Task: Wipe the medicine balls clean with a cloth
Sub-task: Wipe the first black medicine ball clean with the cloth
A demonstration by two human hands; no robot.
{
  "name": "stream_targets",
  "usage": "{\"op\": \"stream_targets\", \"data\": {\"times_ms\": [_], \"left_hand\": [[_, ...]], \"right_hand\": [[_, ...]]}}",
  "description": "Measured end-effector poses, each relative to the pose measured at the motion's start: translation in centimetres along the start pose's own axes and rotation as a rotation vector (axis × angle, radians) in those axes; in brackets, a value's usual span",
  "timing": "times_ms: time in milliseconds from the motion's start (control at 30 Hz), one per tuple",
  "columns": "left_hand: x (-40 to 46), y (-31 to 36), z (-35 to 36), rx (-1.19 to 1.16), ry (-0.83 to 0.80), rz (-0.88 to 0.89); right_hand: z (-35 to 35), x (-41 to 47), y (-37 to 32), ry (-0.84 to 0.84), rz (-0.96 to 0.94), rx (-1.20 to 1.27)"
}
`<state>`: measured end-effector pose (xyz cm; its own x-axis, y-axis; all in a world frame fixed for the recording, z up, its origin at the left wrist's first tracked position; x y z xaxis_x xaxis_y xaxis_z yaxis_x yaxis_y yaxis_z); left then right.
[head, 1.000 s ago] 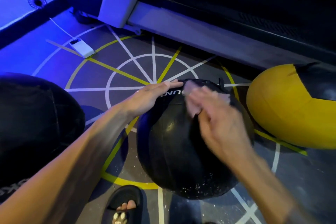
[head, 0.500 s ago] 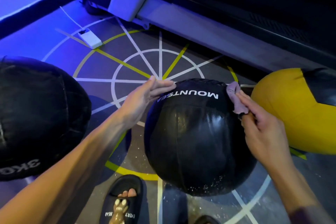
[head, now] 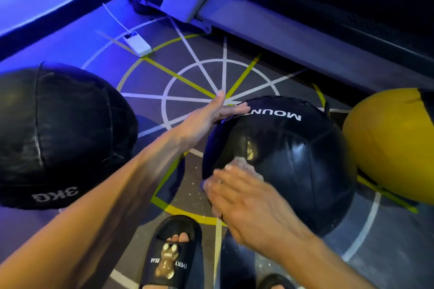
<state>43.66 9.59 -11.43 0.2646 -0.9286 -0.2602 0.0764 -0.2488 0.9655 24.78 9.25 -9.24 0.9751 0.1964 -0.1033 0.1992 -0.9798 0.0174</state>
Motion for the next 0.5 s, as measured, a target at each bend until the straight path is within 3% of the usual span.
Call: {"op": "stream_targets", "data": {"times_ms": [133,267,367,500], "left_hand": [[1.0,0.9,0.7,0.018,-0.018,-0.004],[1.9,1.4,1.1,0.189,-0.044,0.037],[2.1,0.6,0.3,0.432,-0.067,0.062],[2.5,2.6,-0.2,0.577,0.082,0.176]], "right_hand": [[-2.4,2.8,3.9,0.085,0.357,0.071],[0.9,-0.2,-1.5,0.070,0.231,0.016],[3.5,-3.4,-2.7,0.046,0.228,0.165],[4.2,-4.7,-2.0,0.181,0.188,0.076]]}}
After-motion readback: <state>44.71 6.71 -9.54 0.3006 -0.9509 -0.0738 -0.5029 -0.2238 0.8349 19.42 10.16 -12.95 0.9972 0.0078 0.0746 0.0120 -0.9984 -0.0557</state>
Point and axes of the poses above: each hand's wrist, its own x-axis towards the middle knuckle, its own z-axis out of the palm, y = z × x, the point moved 4 cm from there along x, towards the middle knuckle, and after that the axes turned 7 degrees about -y, right-handed, at the moved point
